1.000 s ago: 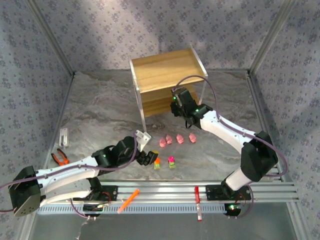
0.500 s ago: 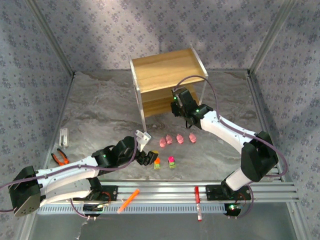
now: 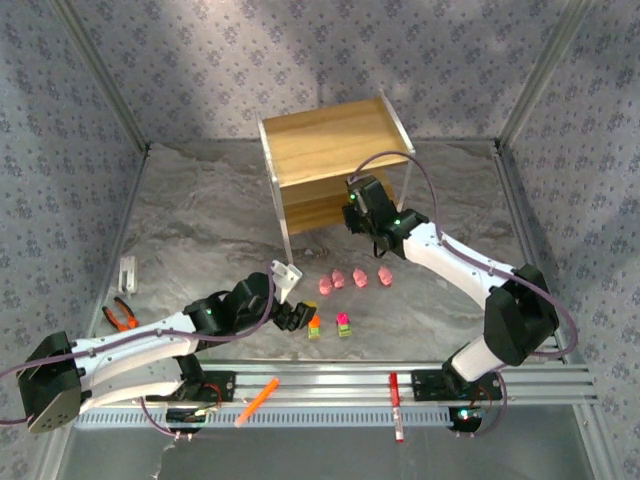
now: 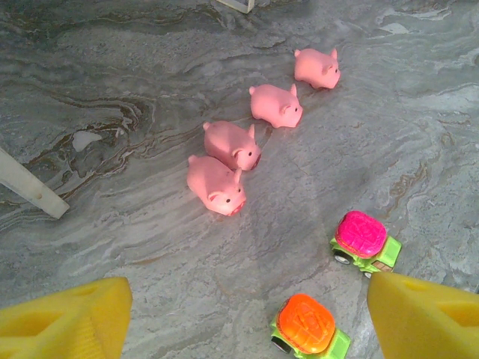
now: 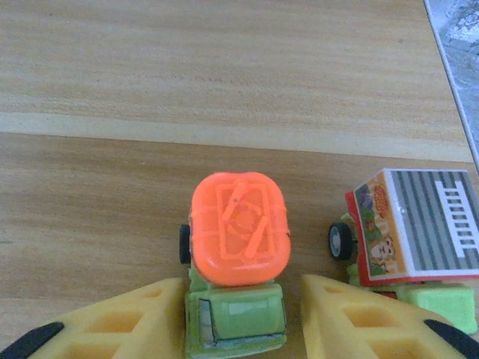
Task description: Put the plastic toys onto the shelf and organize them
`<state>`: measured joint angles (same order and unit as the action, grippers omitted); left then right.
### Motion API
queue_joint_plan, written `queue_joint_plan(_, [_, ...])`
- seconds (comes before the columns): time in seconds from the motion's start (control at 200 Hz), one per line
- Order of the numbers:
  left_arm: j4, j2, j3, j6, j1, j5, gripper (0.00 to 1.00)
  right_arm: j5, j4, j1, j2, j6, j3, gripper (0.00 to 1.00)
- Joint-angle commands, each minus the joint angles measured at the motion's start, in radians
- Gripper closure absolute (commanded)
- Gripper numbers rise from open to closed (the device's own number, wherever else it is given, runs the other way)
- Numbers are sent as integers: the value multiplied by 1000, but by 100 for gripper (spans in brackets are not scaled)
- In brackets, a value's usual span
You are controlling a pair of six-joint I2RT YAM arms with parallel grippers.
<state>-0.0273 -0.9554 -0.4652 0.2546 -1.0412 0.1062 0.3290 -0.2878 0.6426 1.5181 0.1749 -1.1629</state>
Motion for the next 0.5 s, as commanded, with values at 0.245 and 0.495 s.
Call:
queue_joint_plan(0.245, [-7,12,2,-9,-8,19,18,37,-64,11,-64,3,34,50])
queue_joint_plan(0.495, [-6,14,3,-9,-8,21,18,50,-73,25,-92,4,46,47])
